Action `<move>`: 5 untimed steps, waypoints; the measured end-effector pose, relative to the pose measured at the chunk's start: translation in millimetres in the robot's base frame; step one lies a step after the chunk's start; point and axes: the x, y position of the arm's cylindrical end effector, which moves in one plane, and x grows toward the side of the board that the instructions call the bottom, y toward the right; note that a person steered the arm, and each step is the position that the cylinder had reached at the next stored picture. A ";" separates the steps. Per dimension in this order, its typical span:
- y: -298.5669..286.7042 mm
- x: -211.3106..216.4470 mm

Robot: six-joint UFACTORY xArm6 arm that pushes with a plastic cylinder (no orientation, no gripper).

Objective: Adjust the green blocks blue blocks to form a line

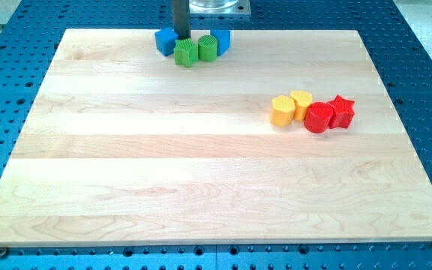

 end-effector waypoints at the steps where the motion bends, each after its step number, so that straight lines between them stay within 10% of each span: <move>1: -2.3 0.4; 5: 120.5 -1.8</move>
